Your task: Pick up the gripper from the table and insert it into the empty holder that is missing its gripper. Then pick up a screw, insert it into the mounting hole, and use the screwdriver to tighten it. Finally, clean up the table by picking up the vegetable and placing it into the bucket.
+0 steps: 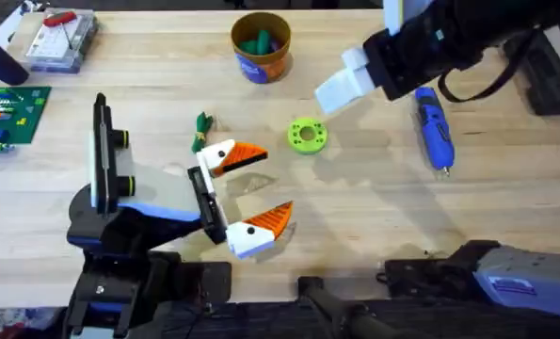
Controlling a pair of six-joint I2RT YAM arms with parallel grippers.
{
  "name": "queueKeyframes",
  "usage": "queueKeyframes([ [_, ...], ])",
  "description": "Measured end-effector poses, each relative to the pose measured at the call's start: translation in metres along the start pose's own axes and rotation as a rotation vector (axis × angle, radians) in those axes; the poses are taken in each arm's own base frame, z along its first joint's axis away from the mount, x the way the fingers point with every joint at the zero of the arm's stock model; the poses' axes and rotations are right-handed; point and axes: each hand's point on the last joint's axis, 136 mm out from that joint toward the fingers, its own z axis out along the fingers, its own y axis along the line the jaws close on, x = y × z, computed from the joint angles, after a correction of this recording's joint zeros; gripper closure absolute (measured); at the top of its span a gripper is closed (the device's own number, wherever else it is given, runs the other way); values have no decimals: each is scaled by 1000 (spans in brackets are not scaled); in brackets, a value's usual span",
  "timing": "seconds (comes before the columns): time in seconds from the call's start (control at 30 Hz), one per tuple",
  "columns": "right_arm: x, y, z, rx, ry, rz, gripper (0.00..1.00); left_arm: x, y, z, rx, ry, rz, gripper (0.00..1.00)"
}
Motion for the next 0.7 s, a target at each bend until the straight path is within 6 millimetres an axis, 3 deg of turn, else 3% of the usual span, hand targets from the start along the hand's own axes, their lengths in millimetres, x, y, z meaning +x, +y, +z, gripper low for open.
queueKeyframes([
  [0.43,3,0,0,-2,14,45,4,-1,6,0,-37,-5,54,10],
  [0.7,7,19,-1,-114,29,-39,4,-2,8,0,-46,-5,75,10],
])
